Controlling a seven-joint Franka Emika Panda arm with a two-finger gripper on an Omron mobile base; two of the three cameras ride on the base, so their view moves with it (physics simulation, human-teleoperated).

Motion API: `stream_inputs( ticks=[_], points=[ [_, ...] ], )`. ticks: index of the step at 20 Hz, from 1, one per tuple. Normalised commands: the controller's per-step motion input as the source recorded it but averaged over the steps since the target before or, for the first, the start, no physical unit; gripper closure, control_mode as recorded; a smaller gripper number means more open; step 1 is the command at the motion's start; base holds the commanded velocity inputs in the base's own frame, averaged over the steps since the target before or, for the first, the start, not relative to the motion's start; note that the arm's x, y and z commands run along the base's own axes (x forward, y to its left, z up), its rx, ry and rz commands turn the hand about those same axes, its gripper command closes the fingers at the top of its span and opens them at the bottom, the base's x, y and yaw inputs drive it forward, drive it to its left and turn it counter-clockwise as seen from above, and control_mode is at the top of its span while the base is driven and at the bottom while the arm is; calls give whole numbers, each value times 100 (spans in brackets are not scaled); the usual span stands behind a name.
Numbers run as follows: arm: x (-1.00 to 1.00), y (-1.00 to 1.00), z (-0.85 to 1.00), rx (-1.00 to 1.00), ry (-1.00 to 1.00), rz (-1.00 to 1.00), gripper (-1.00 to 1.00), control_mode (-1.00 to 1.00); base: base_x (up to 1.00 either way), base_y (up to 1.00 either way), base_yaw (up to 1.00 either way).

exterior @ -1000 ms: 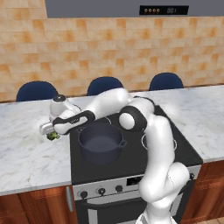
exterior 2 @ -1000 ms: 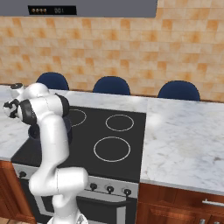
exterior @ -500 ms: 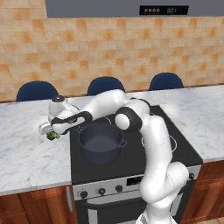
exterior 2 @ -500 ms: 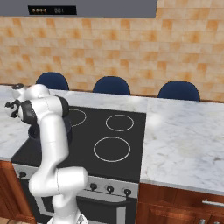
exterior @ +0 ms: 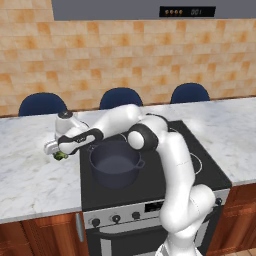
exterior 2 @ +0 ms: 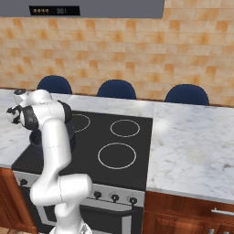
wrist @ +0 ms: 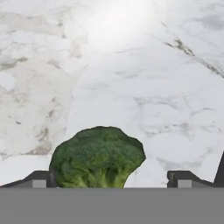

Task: Turn on the burner for the pot on the stove. Wait thirty seconds for the pot to heat up. Then add the broccoli to the pot.

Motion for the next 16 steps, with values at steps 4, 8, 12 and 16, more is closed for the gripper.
stream_inputs(
  ticks=[4,8,12,16],
  points=[
    [9,6,-7,0,0,0,-100,-100,0,0,0],
    [11,12,-4,0,0,0,-100,-100,0,0,0],
    [5,10,-8,0,0,0,-100,-100,0,0,0],
    [4,7,-7,0,0,0,-100,-100,0,0,0]
  ],
)
